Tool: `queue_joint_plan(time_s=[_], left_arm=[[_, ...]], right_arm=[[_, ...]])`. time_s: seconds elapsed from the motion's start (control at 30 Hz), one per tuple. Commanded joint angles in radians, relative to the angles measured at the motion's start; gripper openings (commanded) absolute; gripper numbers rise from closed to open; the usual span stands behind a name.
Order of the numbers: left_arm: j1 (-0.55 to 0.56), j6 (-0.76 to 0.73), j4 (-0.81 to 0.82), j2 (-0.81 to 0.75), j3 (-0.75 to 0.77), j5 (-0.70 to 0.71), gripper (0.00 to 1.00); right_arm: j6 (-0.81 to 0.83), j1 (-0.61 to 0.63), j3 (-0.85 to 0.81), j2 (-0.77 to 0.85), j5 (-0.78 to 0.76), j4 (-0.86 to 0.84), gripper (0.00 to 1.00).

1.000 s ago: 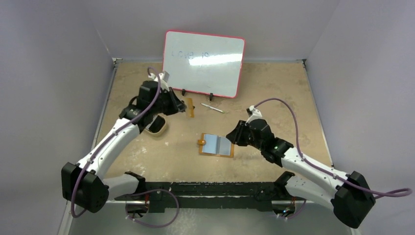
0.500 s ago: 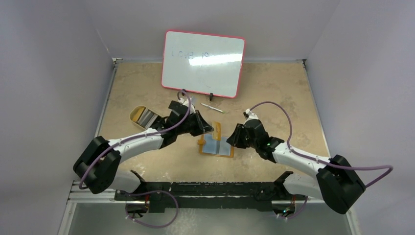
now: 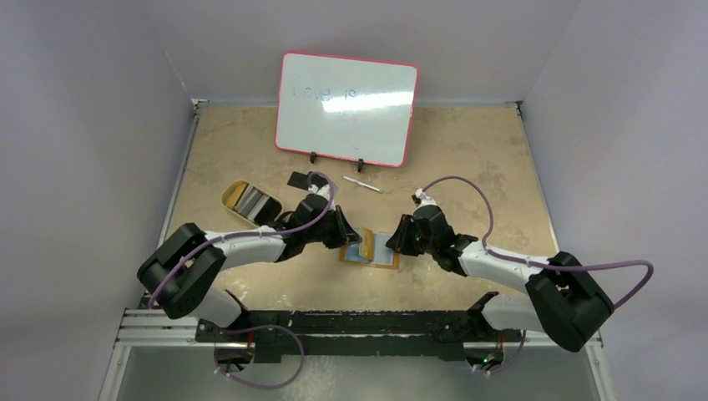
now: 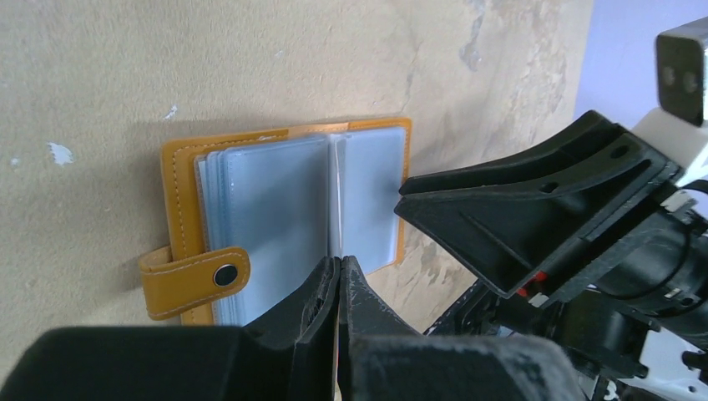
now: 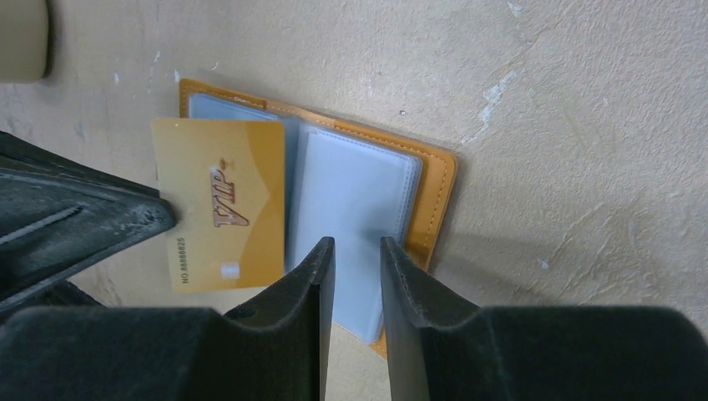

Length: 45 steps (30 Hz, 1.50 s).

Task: Put the credit cards into the card holder
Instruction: Insert the credit card into the card holder.

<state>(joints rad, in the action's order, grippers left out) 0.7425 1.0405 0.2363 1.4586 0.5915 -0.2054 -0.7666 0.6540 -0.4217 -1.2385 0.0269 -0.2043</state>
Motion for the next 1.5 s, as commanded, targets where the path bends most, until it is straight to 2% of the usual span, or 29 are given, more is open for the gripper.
queue_joint_plan(time_s=[0.0,0.13,0.4,0.93,1.47], left_arm=[[0.023,0.01,0.106,0.046,0.003,-0.037,0.0],[0.035,-0.003,0.08,0.081,0.01,-0.021,0.0],[0.048,-0.083,-0.083,0.101,0.081,0.073,0.0],[0.051,-0.224,-0.293,0.128,0.201,0.139,0.0],[0.05,-0.262,-0.294,0.2,0.246,0.076,0.0]], right_arm=[[0.004,-0.004,0.0,-0.016,0.014,-0.052,0.29],[0.003,-0.004,0.002,-0.03,0.023,-0.06,0.28],[0.002,-0.003,0.005,-0.059,0.019,-0.067,0.28],[0.01,-0.004,-0.003,-0.031,-0.004,-0.031,0.28],[0.009,-0.004,0.002,-0.038,-0.007,-0.027,0.28]])
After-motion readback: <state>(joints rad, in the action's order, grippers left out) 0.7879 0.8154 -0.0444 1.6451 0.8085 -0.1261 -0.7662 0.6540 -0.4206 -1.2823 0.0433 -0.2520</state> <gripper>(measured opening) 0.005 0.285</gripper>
